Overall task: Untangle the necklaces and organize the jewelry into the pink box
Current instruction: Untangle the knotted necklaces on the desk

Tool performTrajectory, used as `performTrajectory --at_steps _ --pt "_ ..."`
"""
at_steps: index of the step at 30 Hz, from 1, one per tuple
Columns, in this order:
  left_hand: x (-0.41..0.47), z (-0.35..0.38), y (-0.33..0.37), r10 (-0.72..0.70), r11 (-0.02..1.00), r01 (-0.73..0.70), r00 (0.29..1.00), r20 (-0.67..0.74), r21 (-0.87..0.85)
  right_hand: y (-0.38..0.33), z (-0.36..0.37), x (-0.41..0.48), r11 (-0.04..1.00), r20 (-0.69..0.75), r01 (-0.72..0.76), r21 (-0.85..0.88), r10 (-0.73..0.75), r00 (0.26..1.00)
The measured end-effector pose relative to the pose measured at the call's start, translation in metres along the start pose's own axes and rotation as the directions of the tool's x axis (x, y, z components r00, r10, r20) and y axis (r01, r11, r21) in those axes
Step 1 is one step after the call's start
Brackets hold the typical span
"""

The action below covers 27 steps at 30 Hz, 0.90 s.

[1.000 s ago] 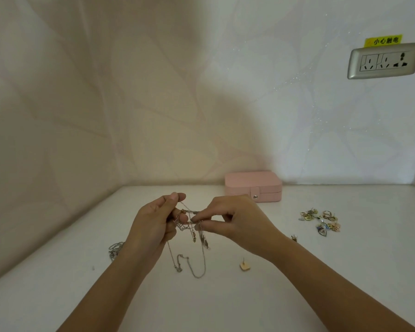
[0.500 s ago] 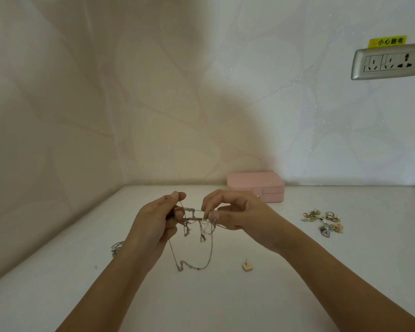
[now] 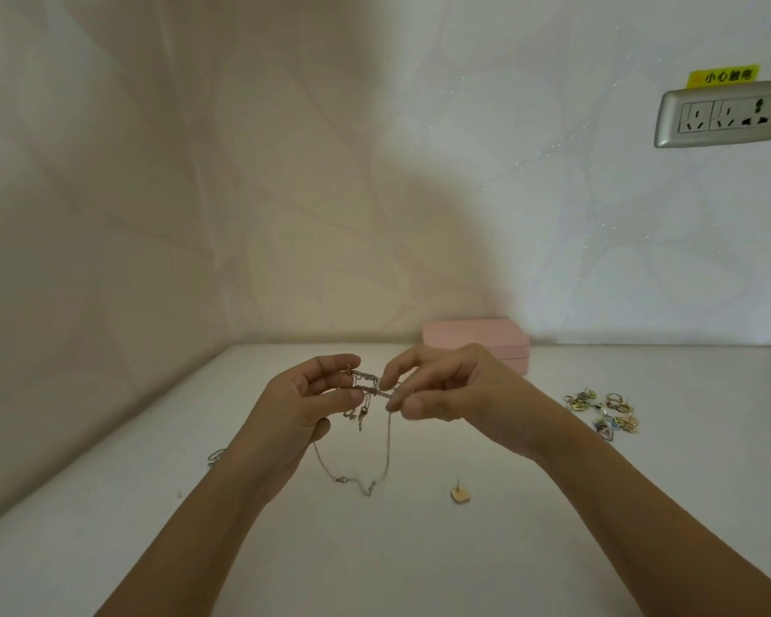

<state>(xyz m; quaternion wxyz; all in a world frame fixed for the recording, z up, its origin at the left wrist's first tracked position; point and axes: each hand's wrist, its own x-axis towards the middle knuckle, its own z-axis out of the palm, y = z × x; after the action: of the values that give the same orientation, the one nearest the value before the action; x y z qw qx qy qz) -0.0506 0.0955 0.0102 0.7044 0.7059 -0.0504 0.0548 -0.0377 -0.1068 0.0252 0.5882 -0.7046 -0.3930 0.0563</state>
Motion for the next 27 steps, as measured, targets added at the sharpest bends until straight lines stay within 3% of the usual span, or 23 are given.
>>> performTrajectory --at_steps 2,5,8,12,18,23,27 --pt "-0.001 -0.002 0.001 0.014 1.0 -0.013 1.0 -0.007 0.022 -0.003 0.0 -0.001 0.998 0.028 -0.014 -0.065 0.016 0.999" --pt "-0.001 -0.003 0.0 0.126 0.976 -0.115 0.991 -0.052 0.184 -0.004 0.001 -0.001 0.987 -0.06 -0.021 -0.159 0.011 0.998" --pt "-0.001 -0.001 -0.005 0.28 0.884 -0.221 0.956 -0.09 0.411 0.002 0.0 0.001 0.952 -0.198 -0.086 -0.295 0.028 0.98" --pt "0.001 0.001 -0.01 0.357 0.797 -0.265 0.931 -0.07 0.543 0.008 0.001 0.003 0.927 -0.262 -0.209 -0.311 0.128 0.956" --pt "0.0 0.01 -0.016 0.314 0.785 -0.271 0.949 0.019 0.557 0.013 0.004 0.002 0.867 -0.179 -0.346 -0.359 0.3 0.937" --pt "-0.001 0.014 -0.016 0.223 0.876 -0.221 0.974 0.046 0.429 0.014 0.004 0.002 0.862 -0.108 -0.332 -0.384 0.316 0.943" --pt "-0.003 0.018 -0.016 0.22 0.881 -0.232 0.972 0.077 0.412 0.014 0.006 0.002 0.865 -0.096 -0.296 -0.405 0.282 0.955"
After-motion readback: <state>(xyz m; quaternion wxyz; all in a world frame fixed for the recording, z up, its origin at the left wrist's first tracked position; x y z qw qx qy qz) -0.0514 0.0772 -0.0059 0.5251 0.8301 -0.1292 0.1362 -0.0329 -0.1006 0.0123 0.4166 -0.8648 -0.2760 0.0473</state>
